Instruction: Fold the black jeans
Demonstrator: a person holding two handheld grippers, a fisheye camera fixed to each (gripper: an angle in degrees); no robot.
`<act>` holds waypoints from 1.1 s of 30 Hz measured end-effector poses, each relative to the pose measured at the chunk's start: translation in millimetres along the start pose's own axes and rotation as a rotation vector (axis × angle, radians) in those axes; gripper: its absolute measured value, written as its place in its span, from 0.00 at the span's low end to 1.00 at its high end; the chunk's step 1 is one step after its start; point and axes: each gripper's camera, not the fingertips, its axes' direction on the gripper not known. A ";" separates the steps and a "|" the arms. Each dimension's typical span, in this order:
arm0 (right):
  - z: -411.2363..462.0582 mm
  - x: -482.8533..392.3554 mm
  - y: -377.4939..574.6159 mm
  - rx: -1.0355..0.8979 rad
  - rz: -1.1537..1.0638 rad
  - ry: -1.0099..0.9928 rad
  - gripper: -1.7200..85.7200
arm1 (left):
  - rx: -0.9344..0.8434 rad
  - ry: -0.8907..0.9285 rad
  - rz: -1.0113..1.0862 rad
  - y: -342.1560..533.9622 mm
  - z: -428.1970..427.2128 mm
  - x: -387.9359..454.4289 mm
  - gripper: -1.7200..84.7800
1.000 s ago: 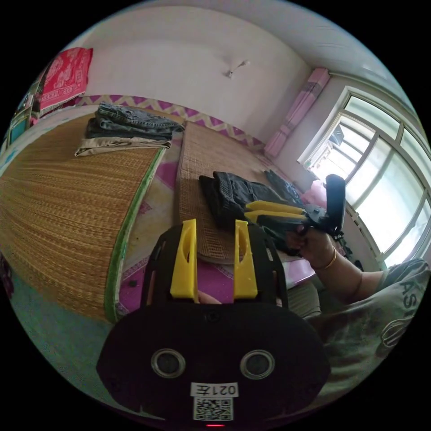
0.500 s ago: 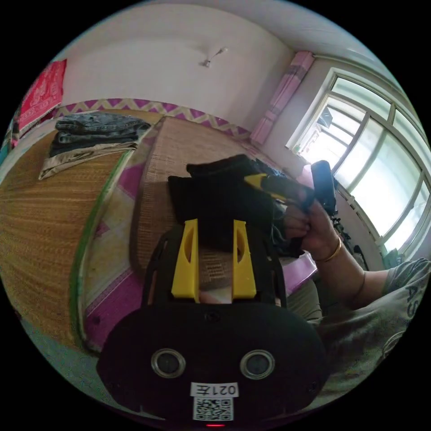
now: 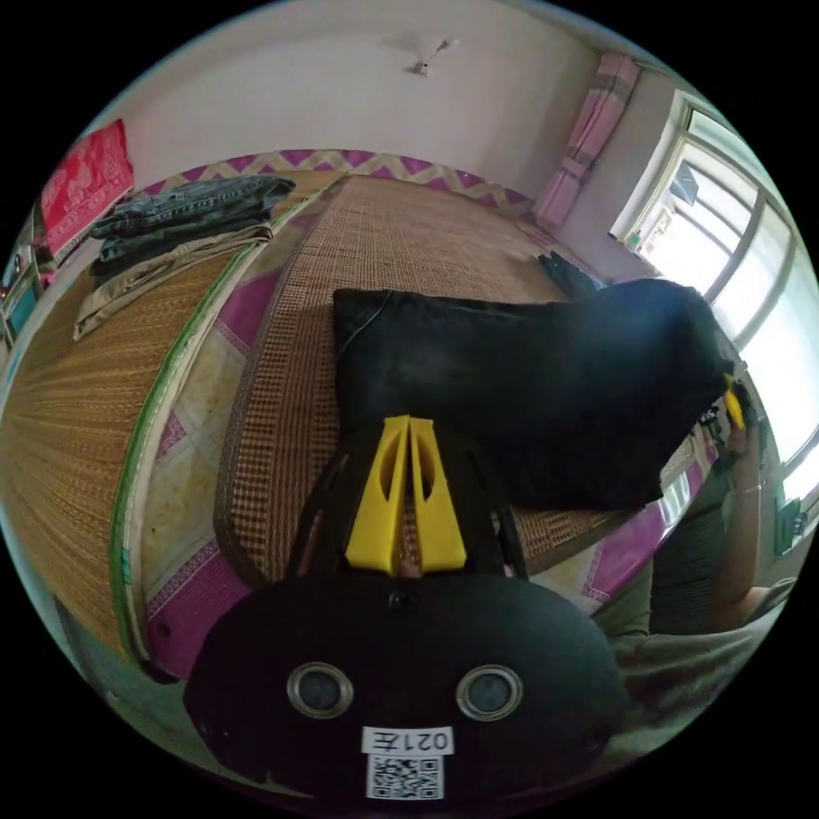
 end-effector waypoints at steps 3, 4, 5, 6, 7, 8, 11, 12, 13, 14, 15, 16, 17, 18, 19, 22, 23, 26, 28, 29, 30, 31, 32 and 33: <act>27.6 72.5 14.7 -0.141 0.227 -0.054 0.07 | -0.003 -0.019 0.013 -4.7 5.7 18.5 0.01; 23.3 77.7 17.0 -0.109 0.255 -0.153 0.07 | -0.002 -0.016 0.010 -5.4 6.5 20.9 0.01; 10.3 70.9 17.6 -0.047 0.215 -0.250 0.07 | 0.006 -0.005 -0.003 -6.4 7.3 24.6 0.01; -2.3 54.8 19.7 -0.003 0.193 -0.218 0.07 | 0.028 0.017 -0.008 -6.2 6.0 28.7 0.02; -9.4 45.5 22.0 0.026 0.177 -0.204 0.07 | 0.044 0.032 -0.012 -5.8 4.2 31.1 0.02; -18.7 26.9 25.7 0.055 0.143 -0.193 0.07 | 0.081 0.095 0.002 -5.5 -1.5 38.7 0.05; -3.8 -30.7 29.6 -0.003 0.001 -0.184 0.08 | 0.154 0.187 0.171 -11.6 -15.6 88.7 0.08; 16.1 -57.1 30.4 -0.065 -0.067 -0.160 0.08 | 0.144 0.172 0.265 -16.6 -14.4 116.5 0.09; 27.9 -71.2 31.4 -0.096 -0.104 -0.139 0.08 | 0.133 0.167 0.307 -19.4 -12.2 130.1 0.10; 53.8 -99.0 34.7 -0.155 -0.175 -0.075 0.07 | 0.128 0.146 0.373 -24.5 -7.3 154.6 0.10; 82.1 -125.7 40.2 -0.208 -0.249 0.017 0.07 | 0.144 0.119 0.428 -29.1 -1.1 177.2 0.10; 96.7 -138.2 43.8 -0.231 -0.285 0.065 0.07 | 0.138 0.110 0.453 -31.9 3.4 187.8 0.10; 126.3 -160.8 51.8 -0.278 -0.350 0.155 0.07 | 0.110 0.114 0.493 -37.9 13.9 207.5 0.10; 153.7 -180.2 61.1 -0.313 -0.409 0.244 0.08 | 0.088 0.138 0.524 -43.1 24.2 224.9 0.11; 166.7 -189.3 66.5 -0.324 -0.437 0.287 0.08 | 0.073 0.147 0.537 -45.5 29.2 232.8 0.11; 228.8 -216.3 95.7 -0.405 -0.510 0.472 0.08 | 0.033 0.149 0.609 -53.0 51.1 268.5 0.12; 253.7 -217.6 108.5 -0.477 -0.512 0.503 0.08 | 0.023 0.143 0.635 -54.7 58.1 279.4 0.12; 283.0 -227.7 136.6 -0.501 -0.541 0.567 0.08 | 0.006 0.134 0.683 -58.4 71.0 298.3 0.13; 292.9 -238.3 149.9 -0.501 -0.573 0.603 0.08 | -0.014 0.150 0.701 -61.1 76.9 305.3 0.13; 298.4 -244.3 158.0 -0.500 -0.590 0.622 0.08 | -0.027 0.146 0.710 -63.2 80.7 308.9 0.13; 303.1 -248.9 164.7 -0.501 -0.599 0.634 0.08 | -0.034 0.139 0.715 -65.5 84.1 311.2 0.13; 304.8 -250.6 167.2 -0.502 -0.600 0.636 0.08 | -0.037 0.137 0.717 -66.8 85.6 312.0 0.13; 307.6 -253.1 171.6 -0.504 -0.598 0.635 0.08 | -0.041 0.132 0.711 -69.6 88.3 312.9 0.13; 309.3 -254.9 174.9 -0.505 -0.591 0.627 0.08 | -0.041 0.118 0.696 -72.7 90.5 312.9 0.12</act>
